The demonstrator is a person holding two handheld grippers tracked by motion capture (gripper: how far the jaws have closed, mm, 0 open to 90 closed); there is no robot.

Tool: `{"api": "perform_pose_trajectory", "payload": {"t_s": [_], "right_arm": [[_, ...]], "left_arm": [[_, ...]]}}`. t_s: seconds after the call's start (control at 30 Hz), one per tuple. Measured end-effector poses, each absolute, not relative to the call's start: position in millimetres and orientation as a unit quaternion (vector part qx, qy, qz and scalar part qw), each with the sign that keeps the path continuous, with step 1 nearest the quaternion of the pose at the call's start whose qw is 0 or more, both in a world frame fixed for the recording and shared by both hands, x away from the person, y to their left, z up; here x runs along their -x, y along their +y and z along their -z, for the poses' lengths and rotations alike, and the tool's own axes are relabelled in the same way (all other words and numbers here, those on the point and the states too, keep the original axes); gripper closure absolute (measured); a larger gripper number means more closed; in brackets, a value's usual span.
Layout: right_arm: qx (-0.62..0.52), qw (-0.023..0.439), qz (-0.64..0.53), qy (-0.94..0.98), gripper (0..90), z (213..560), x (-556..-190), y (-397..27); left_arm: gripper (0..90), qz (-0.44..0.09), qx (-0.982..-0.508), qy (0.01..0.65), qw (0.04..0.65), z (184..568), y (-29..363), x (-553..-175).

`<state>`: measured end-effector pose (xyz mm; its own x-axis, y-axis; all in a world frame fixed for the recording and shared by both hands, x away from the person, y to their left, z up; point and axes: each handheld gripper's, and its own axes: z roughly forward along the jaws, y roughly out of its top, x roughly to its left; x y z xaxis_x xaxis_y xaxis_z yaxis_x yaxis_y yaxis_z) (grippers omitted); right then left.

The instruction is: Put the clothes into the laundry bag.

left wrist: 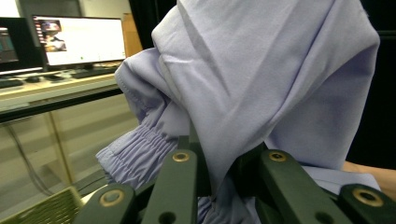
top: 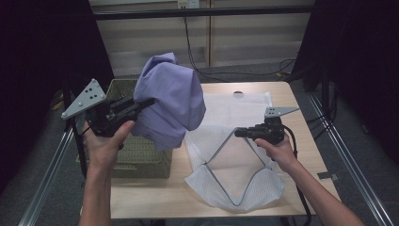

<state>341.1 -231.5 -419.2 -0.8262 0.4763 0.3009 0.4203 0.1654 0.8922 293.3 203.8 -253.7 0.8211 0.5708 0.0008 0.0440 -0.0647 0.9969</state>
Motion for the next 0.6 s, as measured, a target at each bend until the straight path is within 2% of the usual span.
{"api": "perform_pose_trajectory", "payload": {"t_s": [0.6], "right_arm": [[-0.289, 0.024, -0.577, 0.764, 88.7, 419, -341, -230]], "left_arm": [[81.7, -0.157, -0.719, 0.181, 0.653, 260, 160, -289]]}}
